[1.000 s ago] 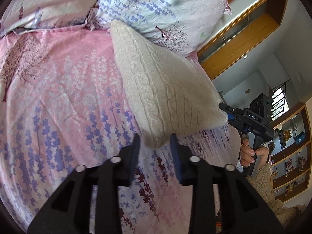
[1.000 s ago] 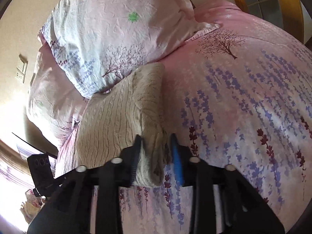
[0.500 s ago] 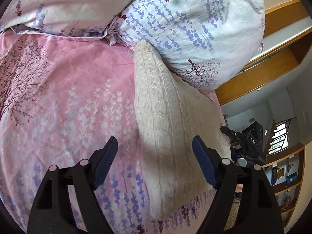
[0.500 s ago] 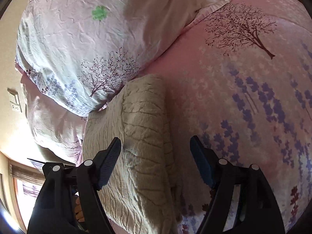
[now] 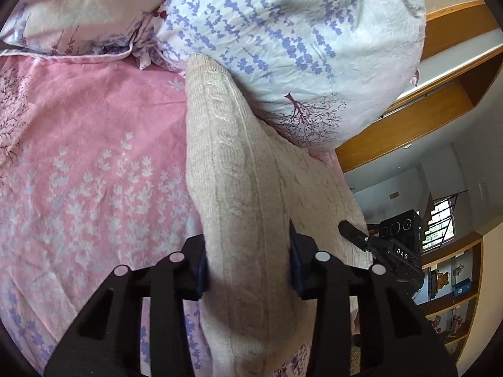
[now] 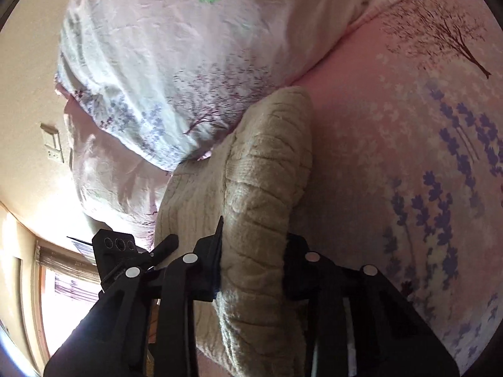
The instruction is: Fold small clothes
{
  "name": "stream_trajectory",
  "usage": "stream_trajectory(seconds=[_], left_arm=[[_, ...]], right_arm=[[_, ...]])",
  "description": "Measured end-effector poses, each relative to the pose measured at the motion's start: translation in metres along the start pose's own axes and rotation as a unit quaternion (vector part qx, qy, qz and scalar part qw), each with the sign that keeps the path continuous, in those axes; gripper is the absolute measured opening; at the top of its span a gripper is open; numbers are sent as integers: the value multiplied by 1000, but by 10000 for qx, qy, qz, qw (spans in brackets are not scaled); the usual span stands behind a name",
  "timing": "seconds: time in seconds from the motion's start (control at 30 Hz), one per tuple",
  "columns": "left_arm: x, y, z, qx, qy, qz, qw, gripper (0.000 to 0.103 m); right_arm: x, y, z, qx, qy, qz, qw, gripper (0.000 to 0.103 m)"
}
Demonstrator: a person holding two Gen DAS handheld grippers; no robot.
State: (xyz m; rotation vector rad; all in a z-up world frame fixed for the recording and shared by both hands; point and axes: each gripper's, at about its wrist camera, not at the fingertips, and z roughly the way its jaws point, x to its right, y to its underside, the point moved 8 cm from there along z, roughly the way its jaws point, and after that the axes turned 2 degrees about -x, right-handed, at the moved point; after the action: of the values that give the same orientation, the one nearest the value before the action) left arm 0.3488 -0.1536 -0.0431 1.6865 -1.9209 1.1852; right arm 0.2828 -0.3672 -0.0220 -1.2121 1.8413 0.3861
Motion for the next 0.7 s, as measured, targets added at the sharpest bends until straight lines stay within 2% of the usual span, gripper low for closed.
stream_trajectory(seconds=[0.13,0.23,0.33,0.43,0.53,0.6,0.63,0.7], left_arm=[[11,7,-46,222,-89,518,9984,36],[-5,6,-94,524,-149,489,9973,36],[-34,5,-131,712,-250,327,9966,37],[-74,7,-146,634,-429,39,9971,38],[-117,15,-130,324,-708,-409,9961,42],[-126,16,-127,416,-350,-618,9966,47],[-125,16,-129,428,-324,-621,9966,47],[-118,15,-138,531,-587,-361,9962,49]], right_arm=[[-59,14,7,30,45,-793,9968,27],[-97,26,28,-15,-94,-1268,9919,27],[-119,33,52,-86,-258,-1510,9882,27],[-120,47,86,-351,-145,-1624,9860,27],[-95,60,127,-656,423,-1448,9864,29],[-87,60,129,-680,276,-1219,9898,32],[-86,58,127,-726,239,-1097,9910,34],[-87,51,115,-628,307,-1071,9918,36]])
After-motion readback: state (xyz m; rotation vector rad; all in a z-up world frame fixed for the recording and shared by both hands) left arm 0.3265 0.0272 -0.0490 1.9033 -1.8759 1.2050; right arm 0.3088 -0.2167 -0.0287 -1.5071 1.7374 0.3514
